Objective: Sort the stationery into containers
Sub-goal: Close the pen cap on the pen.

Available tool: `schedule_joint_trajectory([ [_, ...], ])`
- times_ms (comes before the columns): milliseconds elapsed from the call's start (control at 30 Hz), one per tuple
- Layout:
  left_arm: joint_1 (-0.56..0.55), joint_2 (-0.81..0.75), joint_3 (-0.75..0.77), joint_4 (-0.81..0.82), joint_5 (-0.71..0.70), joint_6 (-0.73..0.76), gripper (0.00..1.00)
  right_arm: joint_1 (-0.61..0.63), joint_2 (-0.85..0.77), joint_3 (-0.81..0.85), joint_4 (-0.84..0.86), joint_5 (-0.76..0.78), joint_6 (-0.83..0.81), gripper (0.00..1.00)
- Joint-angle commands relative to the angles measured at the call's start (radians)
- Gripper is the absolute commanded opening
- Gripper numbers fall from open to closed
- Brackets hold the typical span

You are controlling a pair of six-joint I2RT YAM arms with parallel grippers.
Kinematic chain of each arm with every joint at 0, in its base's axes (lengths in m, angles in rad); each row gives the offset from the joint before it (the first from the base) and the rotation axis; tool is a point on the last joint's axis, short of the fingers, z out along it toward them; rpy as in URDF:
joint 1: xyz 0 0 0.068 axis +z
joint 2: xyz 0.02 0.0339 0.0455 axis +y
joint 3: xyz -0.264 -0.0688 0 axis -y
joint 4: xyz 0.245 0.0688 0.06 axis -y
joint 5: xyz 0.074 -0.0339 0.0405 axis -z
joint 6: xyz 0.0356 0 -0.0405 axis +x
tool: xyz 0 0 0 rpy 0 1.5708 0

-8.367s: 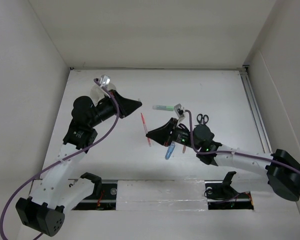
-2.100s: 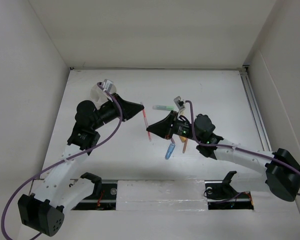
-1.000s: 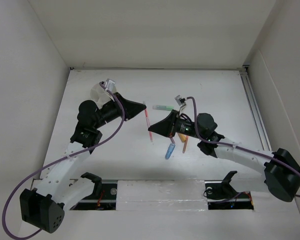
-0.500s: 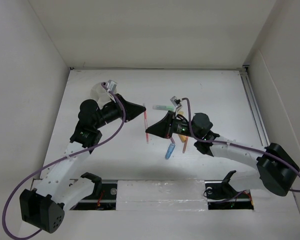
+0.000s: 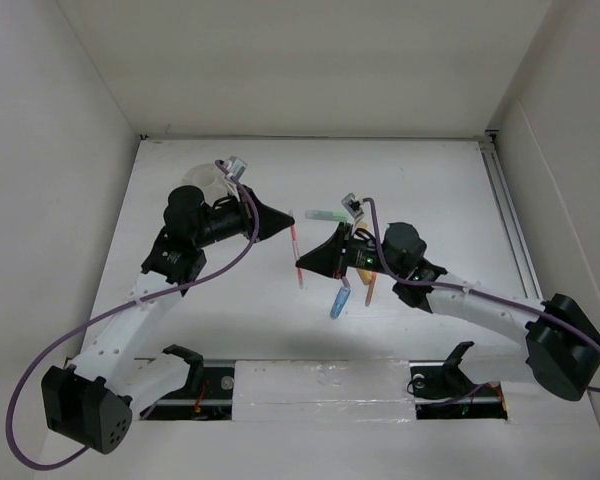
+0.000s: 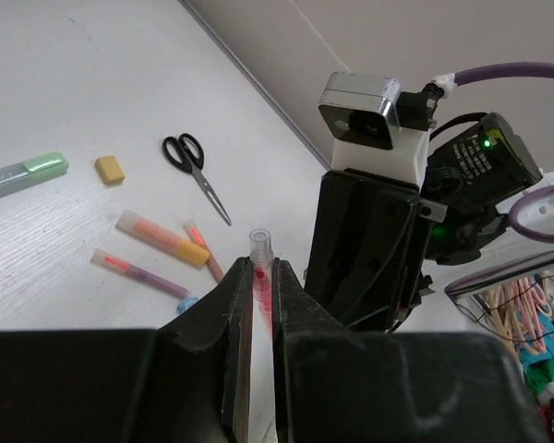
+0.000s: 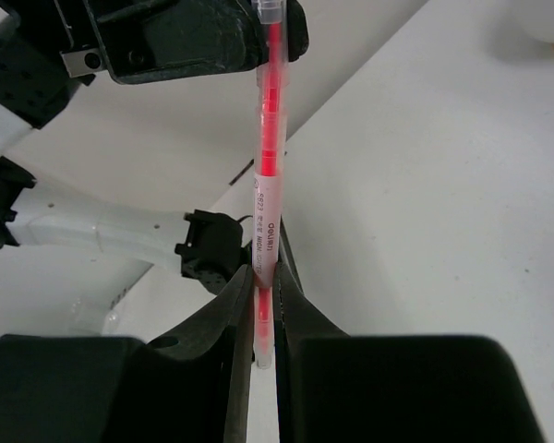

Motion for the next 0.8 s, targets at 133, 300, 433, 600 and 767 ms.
schedule_joint_trajectory([
  [133,-0.016,0.007,0.005,-0.241,0.118,0.089,0.00,-0.041,-0.107,0.121,0.095,0.175,-0.124,0.00],
  [300,-0.016,-0.002,-0.005,-0.214,0.144,0.065,0.00,-0.040,-0.085,0.142,0.086,0.175,-0.144,0.00],
  [433,-0.016,-0.002,-0.030,-0.175,0.158,0.019,0.00,-0.011,-0.067,0.151,0.110,0.175,-0.153,0.00],
  [600,-0.016,-0.071,-0.059,-0.090,0.088,-0.075,0.00,-0.001,-0.048,0.141,0.204,0.185,-0.130,0.00],
  [767,-0.016,-0.149,-0.059,-0.062,0.003,-0.126,0.00,0.008,-0.058,0.104,0.236,0.217,-0.098,0.00],
])
